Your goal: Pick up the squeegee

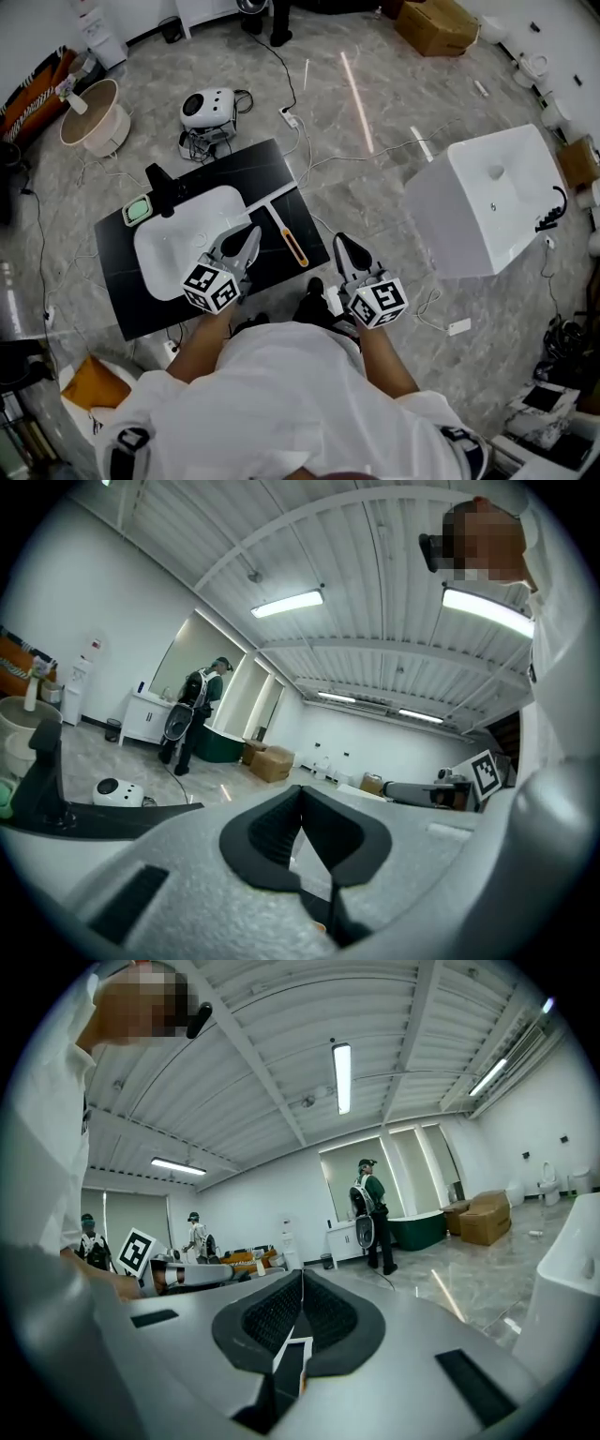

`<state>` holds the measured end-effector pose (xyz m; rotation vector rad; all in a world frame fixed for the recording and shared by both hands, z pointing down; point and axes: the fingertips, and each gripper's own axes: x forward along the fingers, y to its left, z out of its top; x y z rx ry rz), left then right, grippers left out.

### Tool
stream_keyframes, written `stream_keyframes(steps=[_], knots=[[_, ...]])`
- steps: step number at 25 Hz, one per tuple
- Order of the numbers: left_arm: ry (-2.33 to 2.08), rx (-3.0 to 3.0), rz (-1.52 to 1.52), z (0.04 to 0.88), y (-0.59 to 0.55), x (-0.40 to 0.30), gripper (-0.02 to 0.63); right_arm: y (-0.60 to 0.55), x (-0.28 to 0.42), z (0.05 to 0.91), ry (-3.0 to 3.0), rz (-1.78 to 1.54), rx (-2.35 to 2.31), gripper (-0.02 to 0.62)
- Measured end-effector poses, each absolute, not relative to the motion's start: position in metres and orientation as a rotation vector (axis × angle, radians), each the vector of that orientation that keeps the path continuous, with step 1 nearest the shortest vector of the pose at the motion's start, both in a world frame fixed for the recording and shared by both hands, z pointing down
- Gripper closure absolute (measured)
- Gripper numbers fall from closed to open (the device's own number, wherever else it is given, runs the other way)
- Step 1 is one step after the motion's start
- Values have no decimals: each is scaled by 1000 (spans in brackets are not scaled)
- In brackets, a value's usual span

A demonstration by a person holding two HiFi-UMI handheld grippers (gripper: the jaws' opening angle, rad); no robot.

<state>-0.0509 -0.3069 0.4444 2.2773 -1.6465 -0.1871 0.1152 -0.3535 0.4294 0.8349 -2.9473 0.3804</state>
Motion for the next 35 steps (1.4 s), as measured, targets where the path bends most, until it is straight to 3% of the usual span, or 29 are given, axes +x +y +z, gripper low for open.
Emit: stream_keyframes(steps=[9, 24, 32, 35], knots=[[-1901, 2089, -174, 429, -347, -58, 591, -427, 103, 434, -2981, 440, 496, 580], [-2121, 1802, -168, 469, -331, -100, 591, -443, 27, 494, -2814, 459, 73, 577], [-2088, 1740, -170, 522, -305, -130, 591, -420, -21, 546, -2631, 461, 27, 460], [-2056, 1724, -178, 542, -297, -135, 591, -415, -35, 561, -2579, 462, 41, 451]])
